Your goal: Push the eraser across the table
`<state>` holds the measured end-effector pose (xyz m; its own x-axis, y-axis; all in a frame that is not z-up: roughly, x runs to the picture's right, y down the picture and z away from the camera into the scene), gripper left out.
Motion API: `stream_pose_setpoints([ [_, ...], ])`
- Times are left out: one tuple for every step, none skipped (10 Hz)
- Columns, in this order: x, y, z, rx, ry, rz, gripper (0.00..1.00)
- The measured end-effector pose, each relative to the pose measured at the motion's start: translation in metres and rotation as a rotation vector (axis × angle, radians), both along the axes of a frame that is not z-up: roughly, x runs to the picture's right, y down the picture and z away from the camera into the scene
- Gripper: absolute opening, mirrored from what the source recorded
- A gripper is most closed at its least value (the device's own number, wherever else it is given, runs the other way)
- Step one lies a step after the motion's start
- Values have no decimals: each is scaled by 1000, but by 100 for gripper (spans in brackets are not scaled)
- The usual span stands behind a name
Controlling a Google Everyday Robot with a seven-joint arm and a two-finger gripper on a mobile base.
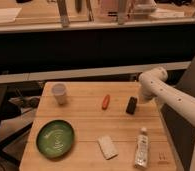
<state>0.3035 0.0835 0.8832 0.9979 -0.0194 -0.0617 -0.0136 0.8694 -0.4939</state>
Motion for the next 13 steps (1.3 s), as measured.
stream_pose_setpoints([
  [1, 1, 1, 0, 0, 1, 2],
  [0, 1, 1, 0, -2, -1, 2],
  [-2, 1, 2, -1, -5, -4, 2],
  [-1, 1, 3, -1, -5, -4, 2],
  [0, 1, 3, -1, -4, -2, 2],
  [-1, 1, 4, -1, -5, -3, 2],
  [-1, 1, 5, -1, -7, -6, 2],
  [-3, 1, 6, -1, -10, -10, 2],
  [-3, 1, 6, 0, -11, -11, 2],
  [-3, 2, 6, -1, -11, -11, 2],
  [-4, 1, 7, 0, -14, -13, 2],
  [-4, 2, 8, -1, -17, -17, 2],
  [-6, 2, 9, 0, -21, -21, 2],
])
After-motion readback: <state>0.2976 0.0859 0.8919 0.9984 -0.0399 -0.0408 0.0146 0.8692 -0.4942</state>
